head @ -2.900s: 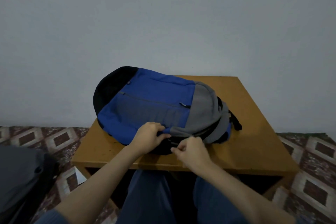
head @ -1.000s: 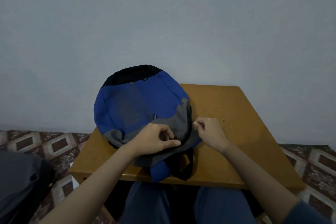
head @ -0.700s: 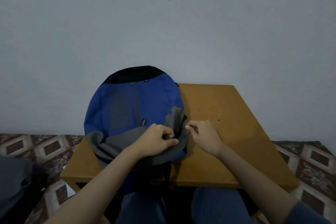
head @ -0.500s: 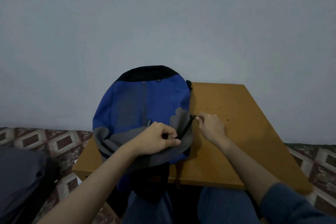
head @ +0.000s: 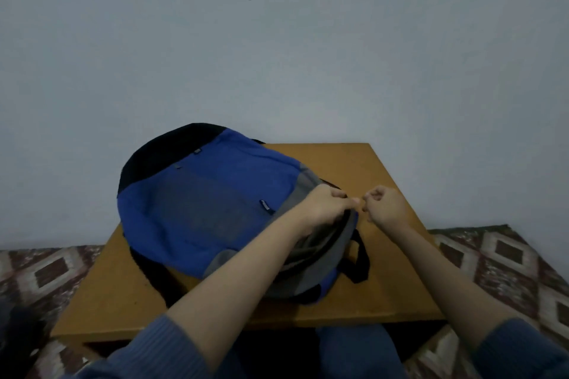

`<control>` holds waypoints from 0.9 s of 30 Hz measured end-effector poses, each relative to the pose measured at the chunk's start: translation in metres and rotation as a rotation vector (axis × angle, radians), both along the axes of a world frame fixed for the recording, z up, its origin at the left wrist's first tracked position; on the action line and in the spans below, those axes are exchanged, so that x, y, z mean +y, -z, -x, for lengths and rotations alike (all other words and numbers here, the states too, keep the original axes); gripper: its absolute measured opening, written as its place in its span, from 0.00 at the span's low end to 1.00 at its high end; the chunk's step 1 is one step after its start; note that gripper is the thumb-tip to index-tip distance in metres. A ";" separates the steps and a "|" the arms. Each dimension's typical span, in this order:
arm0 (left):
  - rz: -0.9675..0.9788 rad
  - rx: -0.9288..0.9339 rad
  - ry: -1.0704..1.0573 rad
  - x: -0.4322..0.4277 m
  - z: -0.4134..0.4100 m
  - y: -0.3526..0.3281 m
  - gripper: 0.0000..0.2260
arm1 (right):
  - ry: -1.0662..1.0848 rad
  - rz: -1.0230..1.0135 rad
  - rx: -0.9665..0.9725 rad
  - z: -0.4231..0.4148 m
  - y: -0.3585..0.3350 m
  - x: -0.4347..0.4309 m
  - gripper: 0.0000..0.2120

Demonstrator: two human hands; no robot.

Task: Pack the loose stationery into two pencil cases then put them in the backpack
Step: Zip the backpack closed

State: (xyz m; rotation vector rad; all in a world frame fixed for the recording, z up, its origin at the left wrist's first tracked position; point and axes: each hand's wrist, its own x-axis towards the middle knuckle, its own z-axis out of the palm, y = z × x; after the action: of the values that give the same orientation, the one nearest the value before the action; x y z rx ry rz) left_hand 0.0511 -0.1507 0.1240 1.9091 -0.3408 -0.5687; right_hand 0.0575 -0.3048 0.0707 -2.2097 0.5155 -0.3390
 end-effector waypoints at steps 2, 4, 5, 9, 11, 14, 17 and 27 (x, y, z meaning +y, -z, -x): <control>-0.091 -0.155 0.026 0.013 -0.009 0.006 0.21 | 0.030 0.024 -0.023 0.003 -0.002 -0.004 0.10; -0.198 -0.335 -0.062 0.041 -0.029 0.013 0.15 | 0.007 0.102 -0.040 0.005 -0.008 0.005 0.09; -0.263 -0.383 -0.105 0.060 -0.040 0.017 0.14 | -0.023 0.140 -0.052 0.005 -0.011 0.015 0.09; -0.562 -0.500 -0.164 0.131 -0.084 0.038 0.13 | -0.288 0.262 -0.125 0.011 -0.023 0.079 0.07; -0.680 -0.545 -0.112 0.156 -0.102 0.047 0.14 | -0.553 0.367 -0.172 0.014 -0.019 0.117 0.09; -0.815 -0.548 0.041 0.168 -0.119 0.053 0.18 | -0.916 0.533 -0.228 0.018 -0.006 0.167 0.14; -0.874 -0.528 0.140 0.159 -0.130 0.054 0.20 | -1.052 0.660 -0.138 0.014 0.009 0.193 0.19; -0.991 -0.576 0.311 0.131 -0.169 0.057 0.25 | -1.135 0.719 -0.100 0.007 0.031 0.192 0.22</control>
State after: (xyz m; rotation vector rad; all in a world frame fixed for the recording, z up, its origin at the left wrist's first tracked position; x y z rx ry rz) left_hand 0.2205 -0.0202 0.0666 3.0135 -0.8476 -0.3952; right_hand 0.0505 -0.1127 0.0400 -2.7184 -1.0734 0.0058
